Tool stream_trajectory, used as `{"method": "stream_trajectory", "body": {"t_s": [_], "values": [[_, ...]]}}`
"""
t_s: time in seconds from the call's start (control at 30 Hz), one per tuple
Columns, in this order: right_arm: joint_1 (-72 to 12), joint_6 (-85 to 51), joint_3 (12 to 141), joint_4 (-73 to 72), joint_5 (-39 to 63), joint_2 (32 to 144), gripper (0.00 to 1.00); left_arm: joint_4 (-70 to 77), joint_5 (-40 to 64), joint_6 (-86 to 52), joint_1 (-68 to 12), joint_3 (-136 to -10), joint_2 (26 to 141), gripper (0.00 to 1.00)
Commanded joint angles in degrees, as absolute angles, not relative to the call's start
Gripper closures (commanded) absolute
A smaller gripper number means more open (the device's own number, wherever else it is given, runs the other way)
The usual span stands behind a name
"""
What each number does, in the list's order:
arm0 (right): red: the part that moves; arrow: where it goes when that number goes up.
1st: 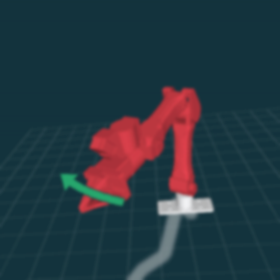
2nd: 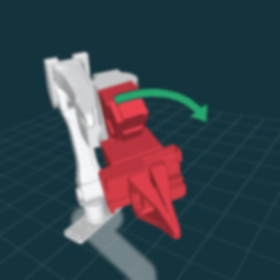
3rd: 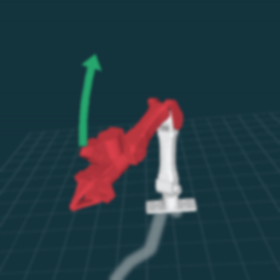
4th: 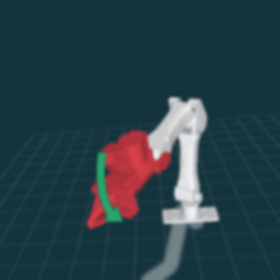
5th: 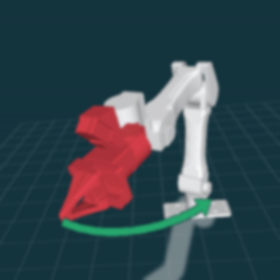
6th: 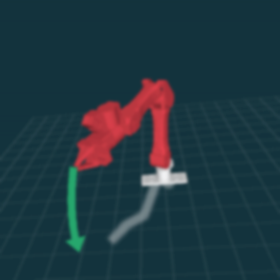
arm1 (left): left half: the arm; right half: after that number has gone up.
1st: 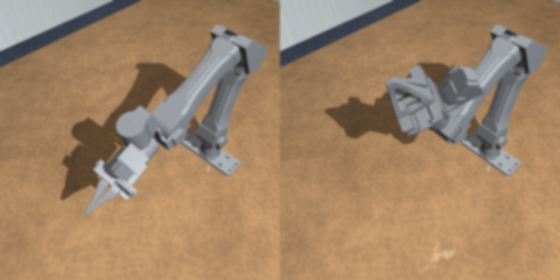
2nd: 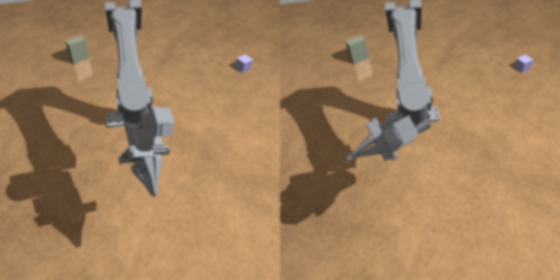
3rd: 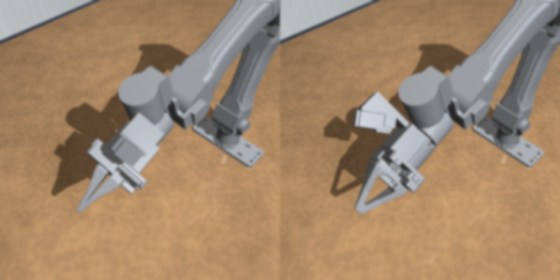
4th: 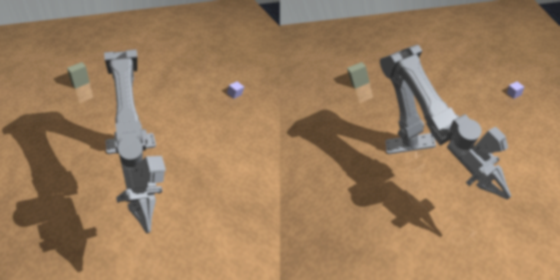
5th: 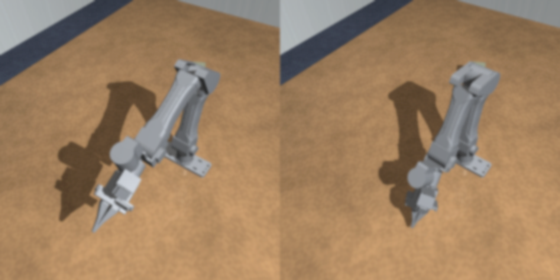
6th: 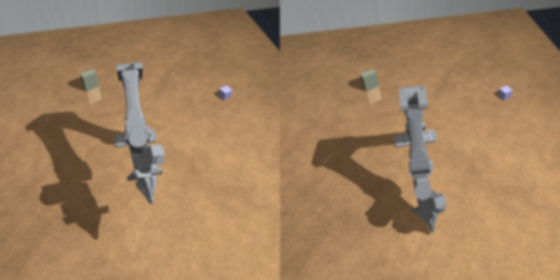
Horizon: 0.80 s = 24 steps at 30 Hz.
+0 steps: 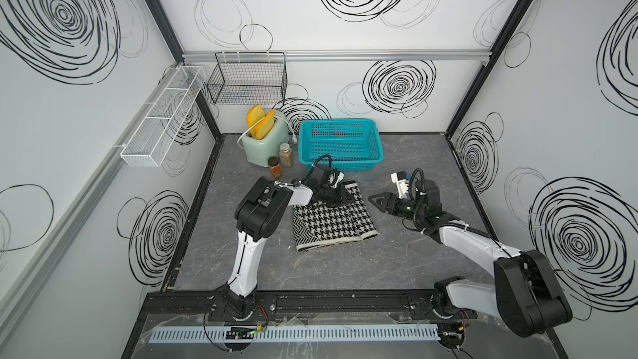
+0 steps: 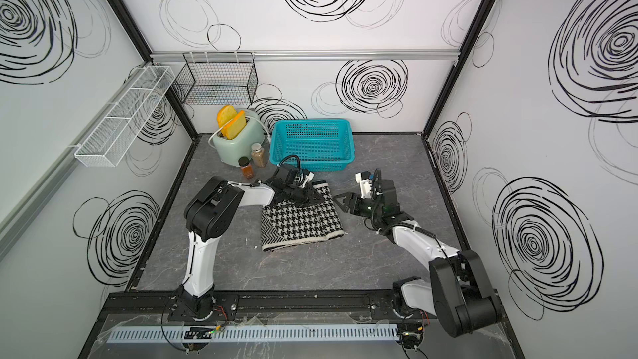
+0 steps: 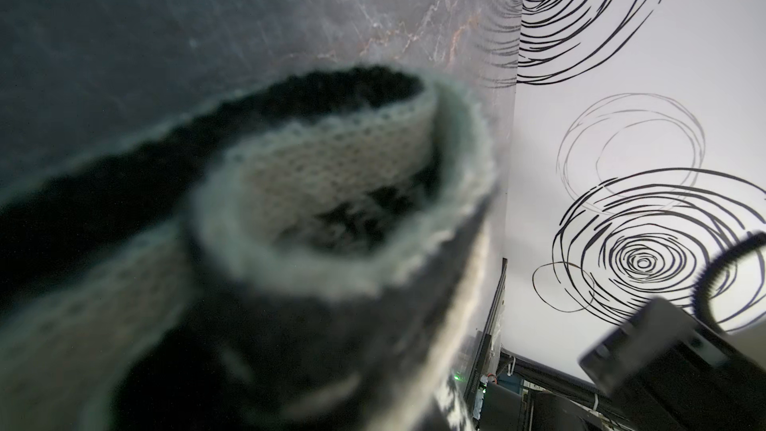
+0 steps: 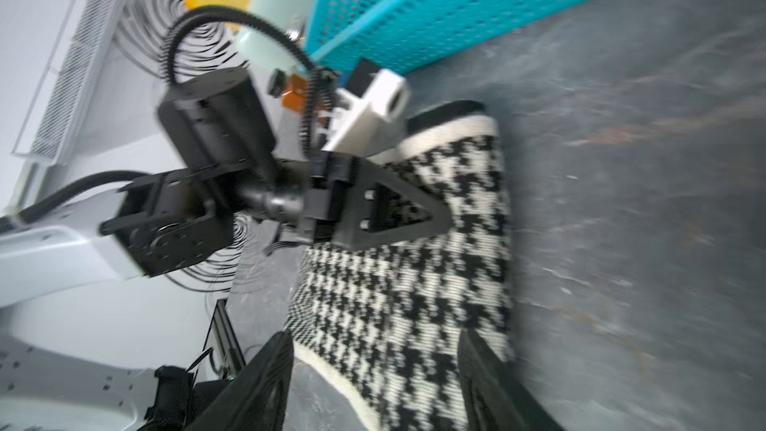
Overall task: Roll up the scarf and place it into the basket
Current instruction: Roll the scarf at the center of the board.
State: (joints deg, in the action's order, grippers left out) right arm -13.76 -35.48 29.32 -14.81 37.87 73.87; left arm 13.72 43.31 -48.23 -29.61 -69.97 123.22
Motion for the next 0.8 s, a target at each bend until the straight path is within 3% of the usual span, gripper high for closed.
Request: {"method": "stream_trajectory", "body": {"t_s": [0.0, 0.47, 0.77], "values": [[-11.8, -28.8, 29.7, -10.4, 44.4, 81.5, 0.33, 14.7, 41.3, -48.3, -28.6, -69.3, 123.8, 0.83], [-12.6, -24.7, 32.0, -19.3, 56.9, 99.5, 0.33, 15.3, 42.7, -47.3, -27.4, -67.2, 125.6, 0.83], [-16.5, -29.7, 31.0, -26.1, 56.2, 104.9, 0.34, 20.9, 43.2, -51.6, -27.7, -64.1, 125.4, 0.83]]}}
